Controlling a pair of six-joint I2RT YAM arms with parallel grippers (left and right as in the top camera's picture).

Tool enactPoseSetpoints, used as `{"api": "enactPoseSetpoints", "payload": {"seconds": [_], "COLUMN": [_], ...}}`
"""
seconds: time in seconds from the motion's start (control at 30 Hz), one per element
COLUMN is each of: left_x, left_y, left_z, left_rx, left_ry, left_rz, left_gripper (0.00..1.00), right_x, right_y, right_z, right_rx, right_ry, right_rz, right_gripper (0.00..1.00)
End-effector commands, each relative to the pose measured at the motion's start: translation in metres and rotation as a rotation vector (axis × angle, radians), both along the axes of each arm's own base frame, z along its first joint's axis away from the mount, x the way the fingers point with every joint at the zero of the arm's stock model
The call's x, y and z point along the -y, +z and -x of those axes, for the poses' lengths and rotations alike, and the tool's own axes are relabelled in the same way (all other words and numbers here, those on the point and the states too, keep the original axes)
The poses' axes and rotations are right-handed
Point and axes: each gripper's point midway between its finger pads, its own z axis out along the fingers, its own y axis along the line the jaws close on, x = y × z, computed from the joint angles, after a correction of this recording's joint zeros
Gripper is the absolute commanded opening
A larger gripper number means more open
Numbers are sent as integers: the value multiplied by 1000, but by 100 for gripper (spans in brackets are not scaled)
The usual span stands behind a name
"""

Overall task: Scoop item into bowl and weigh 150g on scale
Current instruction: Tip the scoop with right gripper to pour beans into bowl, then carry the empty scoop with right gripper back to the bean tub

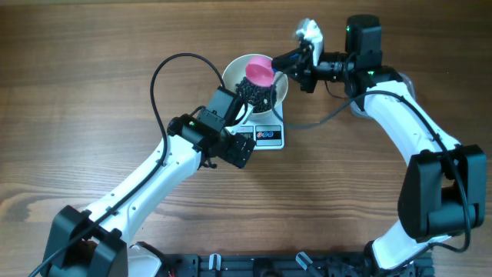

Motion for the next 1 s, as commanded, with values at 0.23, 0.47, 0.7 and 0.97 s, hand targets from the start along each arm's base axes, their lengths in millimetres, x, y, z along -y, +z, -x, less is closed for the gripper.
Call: {"api": "enactPoseSetpoints", "payload": {"seconds": [0.23,0.47,0.7,0.97], "left_x": [1,1,1,1], "left_y": [4,4,4,4], "left_z": [2,2,2,2], "left_rx": [6,6,6,6], "left_ry": [-14,-14,-14,-14], "left_rz": [12,12,12,12], "left_gripper": [100,100,100,100], "right_x": [52,143,259,318], "right_y": [27,56,41,-18], "right_z": [-21,-8,-5,8], "right_rx": [-343,-419,-509,-649], "right_ry": [-223,-174,-460,-795], "right_rz": [-195,-382,-478,-367], "right_gripper": [4,4,5,4]}}
